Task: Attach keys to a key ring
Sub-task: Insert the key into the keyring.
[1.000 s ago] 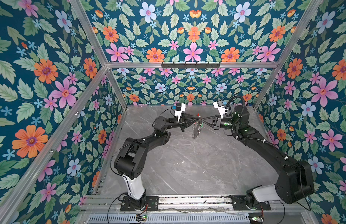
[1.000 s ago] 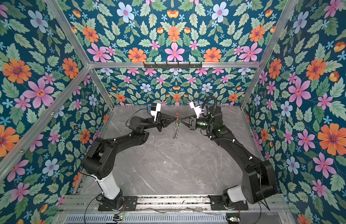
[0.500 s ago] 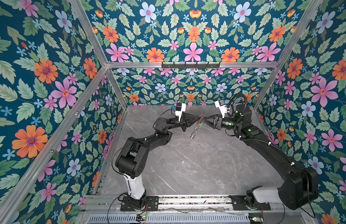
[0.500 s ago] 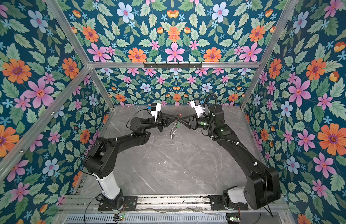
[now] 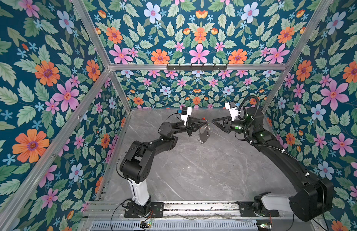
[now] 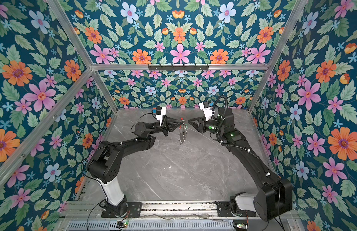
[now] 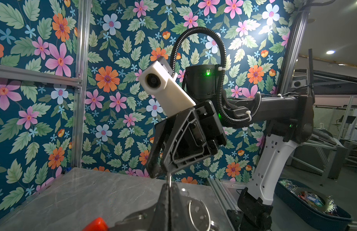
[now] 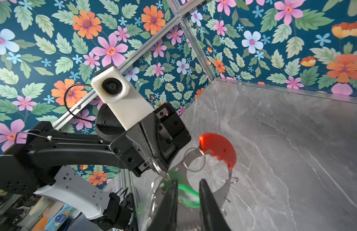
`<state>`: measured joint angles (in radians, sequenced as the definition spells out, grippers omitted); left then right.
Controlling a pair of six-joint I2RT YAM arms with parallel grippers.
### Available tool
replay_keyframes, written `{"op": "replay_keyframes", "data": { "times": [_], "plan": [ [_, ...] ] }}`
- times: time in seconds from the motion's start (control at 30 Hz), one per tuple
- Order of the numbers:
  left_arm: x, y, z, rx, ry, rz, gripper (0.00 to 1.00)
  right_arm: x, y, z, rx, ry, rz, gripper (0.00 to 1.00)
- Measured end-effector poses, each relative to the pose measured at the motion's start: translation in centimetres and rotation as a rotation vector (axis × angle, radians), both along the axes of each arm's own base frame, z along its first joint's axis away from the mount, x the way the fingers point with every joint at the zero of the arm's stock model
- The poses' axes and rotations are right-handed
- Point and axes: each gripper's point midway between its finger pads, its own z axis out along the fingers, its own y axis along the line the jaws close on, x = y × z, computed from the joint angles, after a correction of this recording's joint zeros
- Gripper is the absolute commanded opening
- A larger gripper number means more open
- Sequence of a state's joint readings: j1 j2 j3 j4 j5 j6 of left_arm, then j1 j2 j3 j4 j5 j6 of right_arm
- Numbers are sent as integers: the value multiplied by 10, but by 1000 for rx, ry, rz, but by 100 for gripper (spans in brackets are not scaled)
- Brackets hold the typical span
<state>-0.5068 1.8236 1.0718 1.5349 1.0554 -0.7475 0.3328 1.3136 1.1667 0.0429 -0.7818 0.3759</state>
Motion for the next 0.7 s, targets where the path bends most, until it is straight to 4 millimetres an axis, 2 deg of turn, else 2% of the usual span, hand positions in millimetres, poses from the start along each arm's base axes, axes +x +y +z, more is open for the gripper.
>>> {"op": "replay_keyframes", "data": {
  "times": [0.2,0.57,0.7],
  "plan": [
    [1,-2,-1,-1,5,-6,0,-3,13,6,12,-18,51,20],
    [2,-2,1,-7,2,-8,0,-1,15,-1,6,-8,58,18],
    [1,-2,1,-7,15,-12,0,-1,16,-2,4,-8,61,8]
  ]
}}
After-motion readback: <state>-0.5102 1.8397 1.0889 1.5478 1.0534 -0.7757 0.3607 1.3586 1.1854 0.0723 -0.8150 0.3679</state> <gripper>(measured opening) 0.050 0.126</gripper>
